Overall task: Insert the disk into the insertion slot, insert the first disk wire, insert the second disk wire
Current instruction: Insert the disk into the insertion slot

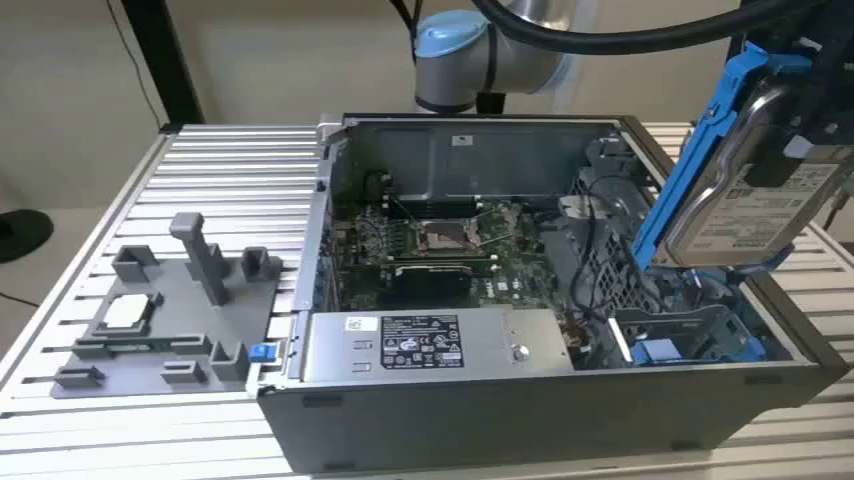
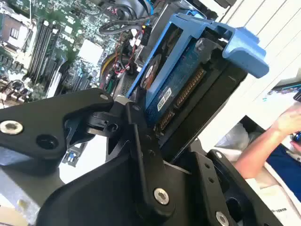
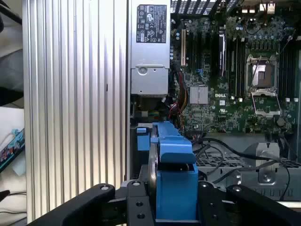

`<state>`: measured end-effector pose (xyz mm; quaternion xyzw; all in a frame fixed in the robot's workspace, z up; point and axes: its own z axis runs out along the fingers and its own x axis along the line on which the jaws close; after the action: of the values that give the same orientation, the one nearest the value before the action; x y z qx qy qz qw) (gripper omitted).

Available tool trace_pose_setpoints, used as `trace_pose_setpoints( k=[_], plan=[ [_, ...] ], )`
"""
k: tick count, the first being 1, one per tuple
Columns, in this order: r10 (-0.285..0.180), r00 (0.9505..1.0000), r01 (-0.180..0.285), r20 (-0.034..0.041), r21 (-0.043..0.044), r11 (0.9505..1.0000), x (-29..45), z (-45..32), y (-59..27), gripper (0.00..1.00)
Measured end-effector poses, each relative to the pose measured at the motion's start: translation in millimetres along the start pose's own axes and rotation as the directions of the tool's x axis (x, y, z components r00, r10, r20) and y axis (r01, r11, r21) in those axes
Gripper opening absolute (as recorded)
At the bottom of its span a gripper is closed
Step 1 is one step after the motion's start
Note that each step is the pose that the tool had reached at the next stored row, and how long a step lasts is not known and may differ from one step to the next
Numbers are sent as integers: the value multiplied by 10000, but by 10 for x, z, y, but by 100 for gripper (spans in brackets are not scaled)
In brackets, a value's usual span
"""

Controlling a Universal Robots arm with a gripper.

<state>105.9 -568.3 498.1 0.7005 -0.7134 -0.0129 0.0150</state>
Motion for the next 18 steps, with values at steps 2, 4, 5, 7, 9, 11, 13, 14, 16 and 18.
trace_pose_setpoints(
  k=[2, 4, 5, 7, 9, 11, 13, 14, 16, 18],
  plan=[
    [0, 10000, 0, 0, 0, 10000, 0, 0, 0, 0],
    [0, 10000, 0, 0, 0, 10000, 0, 0, 0, 0],
    [0, 10000, 0, 0, 0, 10000, 0, 0, 0, 0],
    [0, 10000, 0, 0, 0, 10000, 0, 0, 0, 0],
    [0, 10000, 0, 0, 0, 10000, 0, 0, 0, 0],
    [0, 10000, 0, 0, 0, 10000, 0, 0, 0, 0],
    [0, 10000, 0, -5, 0, 10000, 2, 0, 0, 0],
    [1, 10000, -1, -5, 0, 10000, 7, 5, -2, 0],
    [0, 10000, 0, -2, 0, 10000, 21, 19, -10, 0],
    [1, 10000, -1, -1, 0, 10000, 40, 36, -23, 0]
  ],
)
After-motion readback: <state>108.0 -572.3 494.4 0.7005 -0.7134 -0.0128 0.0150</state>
